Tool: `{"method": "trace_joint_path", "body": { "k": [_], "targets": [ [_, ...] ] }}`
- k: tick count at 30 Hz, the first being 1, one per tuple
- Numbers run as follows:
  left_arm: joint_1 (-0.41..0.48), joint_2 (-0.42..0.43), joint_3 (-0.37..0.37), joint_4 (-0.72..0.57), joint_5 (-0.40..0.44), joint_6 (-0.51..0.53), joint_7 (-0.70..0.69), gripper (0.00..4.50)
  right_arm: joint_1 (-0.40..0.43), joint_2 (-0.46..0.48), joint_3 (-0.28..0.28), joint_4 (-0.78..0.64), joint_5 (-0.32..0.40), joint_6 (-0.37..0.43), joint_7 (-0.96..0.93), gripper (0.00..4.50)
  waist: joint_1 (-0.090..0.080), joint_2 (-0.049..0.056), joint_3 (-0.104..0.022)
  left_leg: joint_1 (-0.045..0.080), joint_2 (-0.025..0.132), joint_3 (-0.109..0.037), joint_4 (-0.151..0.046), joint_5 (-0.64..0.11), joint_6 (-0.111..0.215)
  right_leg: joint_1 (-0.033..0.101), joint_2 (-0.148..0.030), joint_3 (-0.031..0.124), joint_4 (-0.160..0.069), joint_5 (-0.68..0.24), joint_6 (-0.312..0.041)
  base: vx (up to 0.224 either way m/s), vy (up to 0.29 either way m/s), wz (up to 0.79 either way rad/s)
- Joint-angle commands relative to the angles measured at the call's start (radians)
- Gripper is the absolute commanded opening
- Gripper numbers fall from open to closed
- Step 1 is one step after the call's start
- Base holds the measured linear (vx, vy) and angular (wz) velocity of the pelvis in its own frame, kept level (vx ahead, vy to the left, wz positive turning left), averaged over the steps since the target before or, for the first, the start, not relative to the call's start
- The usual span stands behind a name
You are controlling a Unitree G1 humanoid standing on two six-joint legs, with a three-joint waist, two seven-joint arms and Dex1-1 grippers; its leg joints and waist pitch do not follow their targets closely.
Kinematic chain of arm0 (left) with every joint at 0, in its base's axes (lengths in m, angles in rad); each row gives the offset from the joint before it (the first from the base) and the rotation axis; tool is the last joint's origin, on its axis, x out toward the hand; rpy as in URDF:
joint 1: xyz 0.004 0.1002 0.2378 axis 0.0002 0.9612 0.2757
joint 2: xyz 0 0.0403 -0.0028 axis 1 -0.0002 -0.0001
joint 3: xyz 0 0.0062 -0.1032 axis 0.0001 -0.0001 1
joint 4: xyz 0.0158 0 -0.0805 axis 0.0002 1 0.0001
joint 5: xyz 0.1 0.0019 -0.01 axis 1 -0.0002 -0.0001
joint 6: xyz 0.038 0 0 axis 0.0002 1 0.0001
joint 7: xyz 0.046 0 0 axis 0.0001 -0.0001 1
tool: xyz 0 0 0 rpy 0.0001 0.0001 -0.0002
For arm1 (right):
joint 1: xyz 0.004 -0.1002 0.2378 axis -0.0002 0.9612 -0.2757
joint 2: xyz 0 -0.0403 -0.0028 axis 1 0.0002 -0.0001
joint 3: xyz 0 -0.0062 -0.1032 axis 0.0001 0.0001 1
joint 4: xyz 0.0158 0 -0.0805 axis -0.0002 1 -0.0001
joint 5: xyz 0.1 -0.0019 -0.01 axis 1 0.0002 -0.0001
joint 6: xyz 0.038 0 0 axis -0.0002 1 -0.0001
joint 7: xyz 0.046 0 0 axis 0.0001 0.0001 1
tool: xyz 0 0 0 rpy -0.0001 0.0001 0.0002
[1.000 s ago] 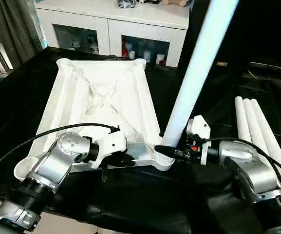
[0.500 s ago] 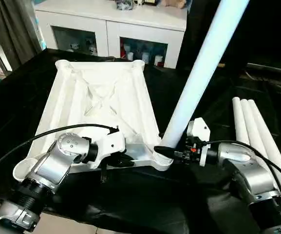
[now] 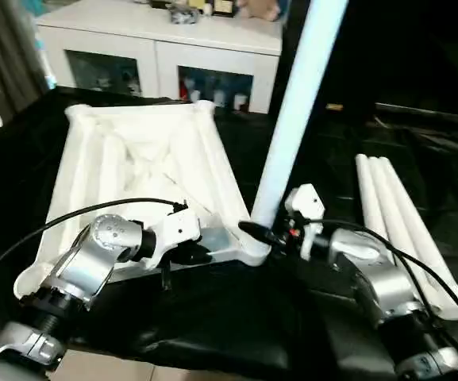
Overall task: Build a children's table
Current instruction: Insert table leg to table base
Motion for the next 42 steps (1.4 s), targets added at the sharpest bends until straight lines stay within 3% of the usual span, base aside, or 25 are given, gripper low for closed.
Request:
{"method": "trace_joint_path", "body": {
  "k": [1,3,5,9,11,13,17,18,20,21,22,24,29,33,42],
  "targets": [
    [-0.011,-0.009,-0.022,-0.035,-0.007,-0.009,-0.032,0.00,0.030,-0.029,-0.025,0.142,-0.103,0.083,-0.130,1.88,-0.007,0.022,-0.020,-0.006,0.066,-0.050,-0.106,-0.466,-0.029,0.018,-0.093,0.048,-0.100,-0.567,-0.104,0.000,0.000,0.00],
    [-0.009,-0.015,-0.025,-0.040,-0.009,-0.011,-0.028,0.00,0.027,-0.019,-0.034,0.136,-0.092,0.081,-0.141,1.88,-0.014,0.021,-0.020,-0.006,0.067,-0.050,-0.109,-0.483,-0.032,0.019,-0.092,0.046,-0.098,-0.513,-0.124,0.000,0.000,0.00],
    [-0.006,-0.019,-0.024,-0.044,-0.015,-0.012,-0.032,0.00,0.026,-0.015,-0.039,0.126,-0.079,0.069,-0.124,1.88,-0.016,0.017,-0.015,0.004,0.064,-0.044,-0.105,-0.505,-0.028,0.007,-0.093,0.051,-0.104,-0.527,-0.134,0.000,0.000,0.00],
    [-0.006,-0.021,-0.031,-0.041,-0.006,-0.015,-0.032,0.00,0.038,0.000,-0.082,0.003,0.013,-0.016,-0.052,1.88,-0.009,0.016,-0.014,0.007,0.067,-0.041,-0.104,-0.491,-0.020,0.004,-0.097,0.056,-0.108,-0.541,-0.133,0.000,0.000,0.00],
    [-0.008,-0.022,-0.029,-0.035,-0.003,-0.014,-0.028,0.00,0.045,-0.002,-0.094,-0.051,0.038,-0.041,-0.041,1.88,-0.003,0.016,-0.014,0.007,0.069,-0.037,-0.105,-0.466,-0.018,0.004,-0.094,0.060,-0.102,-0.482,-0.153,0.000,0.000,0.00],
    [-0.008,-0.020,-0.030,-0.032,-0.003,-0.008,-0.031,0.00,0.054,-0.007,-0.104,-0.101,0.062,-0.050,-0.031,1.88,0.003,0.009,-0.020,-0.005,0.069,-0.027,-0.103,-0.367,0.000,0.016,-0.095,0.065,-0.088,-0.367,-0.185,0.000,0.000,0.00],
    [-0.008,-0.013,-0.036,-0.031,-0.002,0.009,-0.047,0.00,0.059,-0.018,-0.118,-0.157,0.066,-0.104,-0.029,1.88,0.018,0.014,-0.028,-0.009,0.070,-0.011,-0.093,-0.214,0.036,0.021,-0.093,0.067,-0.075,-0.253,-0.221,0.015,-0.008,0.02],
    [-0.008,-0.009,-0.039,-0.033,-0.001,0.018,-0.057,0.00,0.061,-0.021,-0.125,-0.190,0.068,-0.122,-0.027,1.88,0.024,0.017,-0.034,-0.007,0.068,-0.002,-0.083,-0.139,0.050,0.020,-0.088,0.069,-0.063,-0.140,-0.244,0.058,-0.033,0.08],
    [-0.009,-0.005,-0.043,-0.034,0.000,0.028,-0.066,0.00,0.061,-0.020,-0.130,-0.219,0.065,-0.142,-0.029,1.88,0.031,0.016,-0.037,-0.017,0.064,0.001,-0.077,-0.067,0.072,0.028,-0.086,0.069,-0.044,-0.013,-0.270,0.072,-0.031,0.07],
    [-0.009,-0.004,-0.044,-0.034,0.000,0.033,-0.069,0.00,0.060,-0.019,-0.132,-0.231,0.059,-0.158,-0.035,1.88,0.035,0.016,-0.038,-0.015,0.065,0.002,-0.077,-0.052,0.078,0.028,-0.086,0.069,-0.040,0.015,-0.277,0.072,-0.029,0.04],
    [-0.009,-0.003,-0.045,-0.032,0.001,0.033,-0.070,0.00,0.057,-0.016,-0.133,-0.242,0.061,-0.144,-0.043,1.88,0.038,0.015,-0.040,-0.015,0.062,0.003,-0.075,-0.029,0.093,0.031,-0.085,0.068,-0.035,0.059,-0.284,0.059,-0.029,0.03],
    [-0.009,-0.003,-0.047,-0.031,0.001,0.030,-0.070,0.00,0.052,-0.011,-0.137,-0.250,0.079,-0.092,-0.051,1.88,0.041,0.019,-0.036,-0.015,0.064,0.001,-0.078,-0.040,0.100,0.033,-0.086,0.066,-0.038,0.038,-0.284,0.000,0.000,0.00],
    [-0.008,-0.006,-0.047,-0.037,-0.002,0.026,-0.073,0.00,0.049,-0.036,-0.119,-0.221,0.112,0.068,-0.017,1.88,0.037,0.021,-0.029,-0.012,0.067,-0.004,-0.086,-0.132,0.052,0.034,-0.083,0.063,-0.054,-0.128,-0.258,0.000,0.000,0.00],
    [-0.007,0.000,-0.042,-0.051,-0.011,0.022,-0.096,0.00,0.036,-0.080,-0.086,-0.213,0.101,0.219,0.003,1.88,0.037,0.014,-0.032,-0.015,0.065,-0.004,-0.083,-0.105,0.046,0.038,-0.084,0.064,-0.052,-0.113,-0.247,0.000,0.000,0.00],
    [0.004,0.009,-0.042,-0.057,-0.013,0.023,-0.090,0.00,0.023,-0.071,-0.066,-0.235,0.110,0.309,-0.011,1.88,0.040,0.014,-0.037,-0.016,0.064,-0.003,-0.078,-0.054,0.057,0.039,-0.086,0.063,-0.042,-0.055,-0.256,0.000,0.000,0.00]
  ]
}}
